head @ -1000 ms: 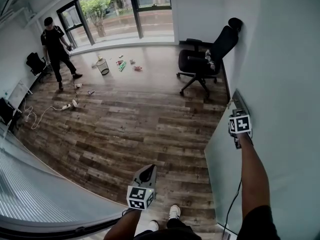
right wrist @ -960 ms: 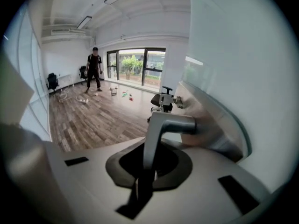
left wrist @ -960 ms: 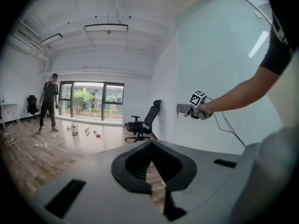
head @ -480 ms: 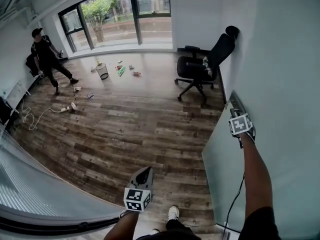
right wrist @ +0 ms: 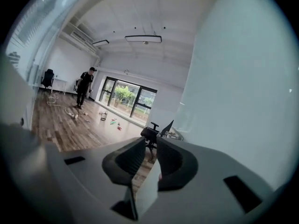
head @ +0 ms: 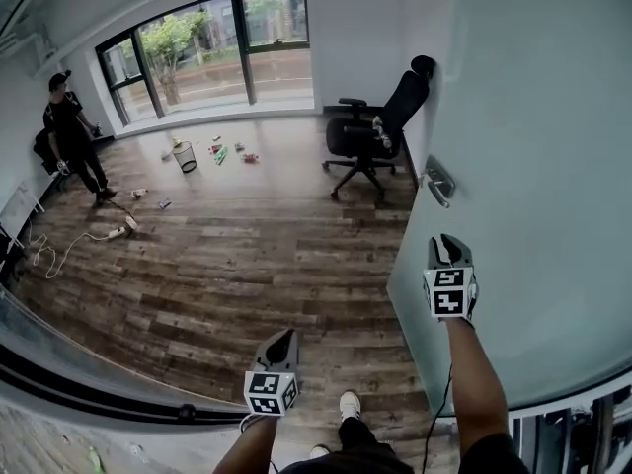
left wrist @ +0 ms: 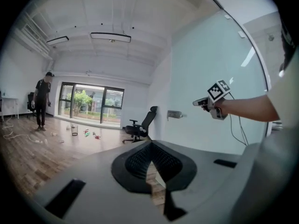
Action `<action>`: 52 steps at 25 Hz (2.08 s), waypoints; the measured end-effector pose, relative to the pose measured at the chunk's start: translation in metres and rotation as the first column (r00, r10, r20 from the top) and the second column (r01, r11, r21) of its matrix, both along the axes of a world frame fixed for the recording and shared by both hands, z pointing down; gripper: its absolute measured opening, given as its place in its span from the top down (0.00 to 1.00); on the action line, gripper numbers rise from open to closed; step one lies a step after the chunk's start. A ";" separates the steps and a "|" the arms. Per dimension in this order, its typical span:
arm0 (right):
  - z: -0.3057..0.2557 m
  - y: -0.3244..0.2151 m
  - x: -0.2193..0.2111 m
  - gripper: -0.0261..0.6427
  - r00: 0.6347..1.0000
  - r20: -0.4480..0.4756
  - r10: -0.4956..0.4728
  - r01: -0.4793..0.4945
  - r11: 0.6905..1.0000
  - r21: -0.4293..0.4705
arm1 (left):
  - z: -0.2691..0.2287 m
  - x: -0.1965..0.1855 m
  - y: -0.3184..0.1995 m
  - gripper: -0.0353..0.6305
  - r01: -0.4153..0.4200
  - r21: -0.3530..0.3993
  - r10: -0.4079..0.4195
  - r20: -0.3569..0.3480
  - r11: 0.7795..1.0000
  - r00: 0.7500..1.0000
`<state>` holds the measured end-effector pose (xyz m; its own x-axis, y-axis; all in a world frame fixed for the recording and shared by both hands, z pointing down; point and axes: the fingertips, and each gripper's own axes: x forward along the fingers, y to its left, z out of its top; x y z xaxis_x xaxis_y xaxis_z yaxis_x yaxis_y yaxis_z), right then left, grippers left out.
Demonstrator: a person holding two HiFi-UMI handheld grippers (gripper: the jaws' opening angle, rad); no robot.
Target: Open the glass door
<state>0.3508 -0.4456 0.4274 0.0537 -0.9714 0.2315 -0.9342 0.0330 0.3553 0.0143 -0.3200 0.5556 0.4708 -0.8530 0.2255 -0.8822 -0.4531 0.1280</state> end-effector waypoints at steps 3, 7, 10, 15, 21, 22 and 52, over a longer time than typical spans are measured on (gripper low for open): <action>0.010 0.078 -0.033 0.89 0.999 0.052 -0.007 0.006 1.000 0.026 | -0.011 -0.006 0.042 0.95 -0.019 0.027 0.019 -0.017 0.999 1.000; 0.013 0.163 -0.055 0.93 0.986 0.164 0.005 -0.018 0.996 0.082 | -0.025 -0.002 0.086 0.95 -0.052 0.078 0.054 -0.022 0.996 0.998; 0.021 0.217 -0.069 0.94 0.970 0.242 0.009 -0.035 0.994 0.102 | -0.031 0.003 0.118 0.95 -0.078 0.079 0.081 -0.027 0.994 0.996; 0.039 0.297 -0.109 0.94 0.962 0.272 -0.010 -0.015 0.996 0.091 | -0.034 0.004 0.175 0.95 -0.095 0.069 0.095 -0.005 0.993 0.995; 0.049 0.361 -0.128 0.94 0.956 0.274 -0.106 0.075 0.990 0.120 | -0.035 0.009 0.218 0.95 -0.046 0.074 0.048 -0.024 0.996 0.999; 0.048 0.374 -0.129 0.94 0.954 0.276 -0.120 0.087 0.988 0.129 | -0.038 0.012 0.228 0.95 -0.042 0.079 0.044 -0.025 0.996 0.999; 0.014 0.618 -0.153 0.94 0.955 0.248 -0.161 0.132 0.983 0.129 | -0.087 0.031 0.471 0.95 -0.065 0.113 0.062 0.030 0.991 0.998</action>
<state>0.1980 0.1725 0.4412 -0.1380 -0.9842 0.1108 -0.9821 0.1505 0.1136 0.0449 0.1512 0.4682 0.5199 -0.8424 0.1417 -0.8536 -0.5186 0.0493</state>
